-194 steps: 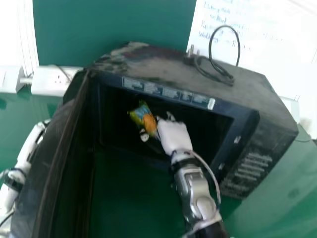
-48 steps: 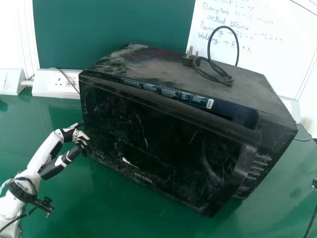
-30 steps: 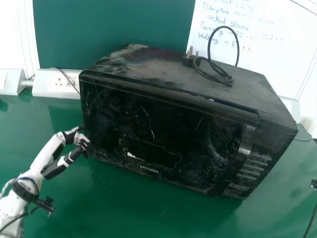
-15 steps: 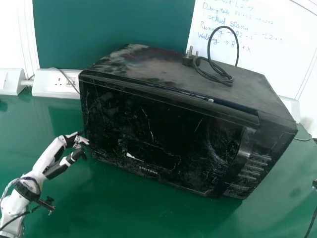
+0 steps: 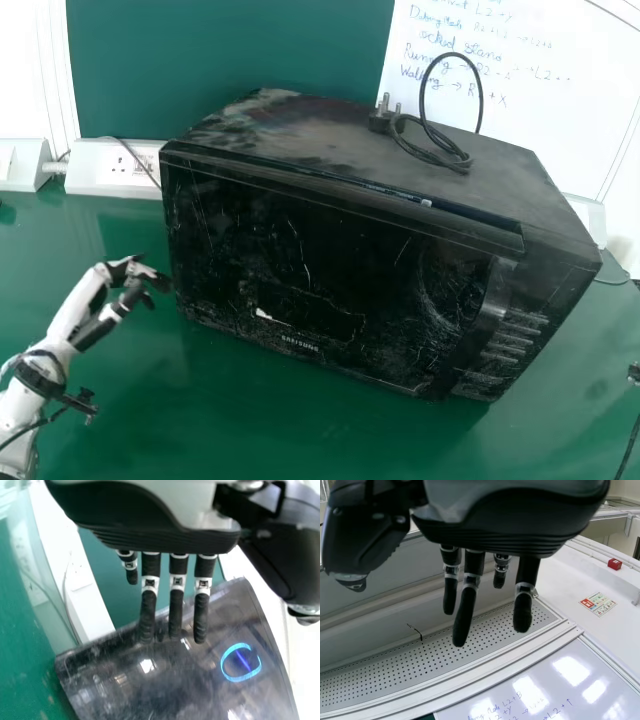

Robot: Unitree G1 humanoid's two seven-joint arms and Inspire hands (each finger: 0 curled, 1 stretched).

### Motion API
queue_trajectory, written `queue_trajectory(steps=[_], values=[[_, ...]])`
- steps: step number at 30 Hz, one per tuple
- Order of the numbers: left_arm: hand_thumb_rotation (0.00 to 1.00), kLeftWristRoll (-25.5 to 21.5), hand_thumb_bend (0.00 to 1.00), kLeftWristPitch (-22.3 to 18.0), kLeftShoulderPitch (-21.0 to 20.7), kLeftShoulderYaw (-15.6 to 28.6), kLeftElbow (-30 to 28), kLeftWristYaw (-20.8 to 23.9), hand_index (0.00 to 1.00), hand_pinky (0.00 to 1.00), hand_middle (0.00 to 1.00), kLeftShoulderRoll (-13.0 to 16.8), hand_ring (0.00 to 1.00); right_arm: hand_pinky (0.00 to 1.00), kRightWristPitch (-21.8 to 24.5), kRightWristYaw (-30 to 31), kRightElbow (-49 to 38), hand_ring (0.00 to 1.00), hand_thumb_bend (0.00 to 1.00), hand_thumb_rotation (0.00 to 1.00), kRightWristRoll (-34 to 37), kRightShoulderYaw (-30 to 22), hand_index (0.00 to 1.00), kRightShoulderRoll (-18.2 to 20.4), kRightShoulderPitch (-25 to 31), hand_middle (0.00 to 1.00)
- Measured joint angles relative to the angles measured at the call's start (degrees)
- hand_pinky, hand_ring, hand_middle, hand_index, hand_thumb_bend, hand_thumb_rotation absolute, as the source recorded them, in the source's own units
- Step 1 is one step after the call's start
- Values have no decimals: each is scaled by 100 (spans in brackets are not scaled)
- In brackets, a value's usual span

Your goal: Put biscuit inside oven

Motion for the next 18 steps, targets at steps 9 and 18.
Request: queue_trajectory(steps=[9,18], values=[[6,-403,51,984,242,253,-820,130,48,31,44,-17,36,15,41,0,-13,21,82,46,9,8,73,-1,-4,36],[6,-880,51,959,88,473,-156,-35,49,33,45,-63,40,16,70,0,-15,22,82,44,146,6,71,-2,-16,38]])
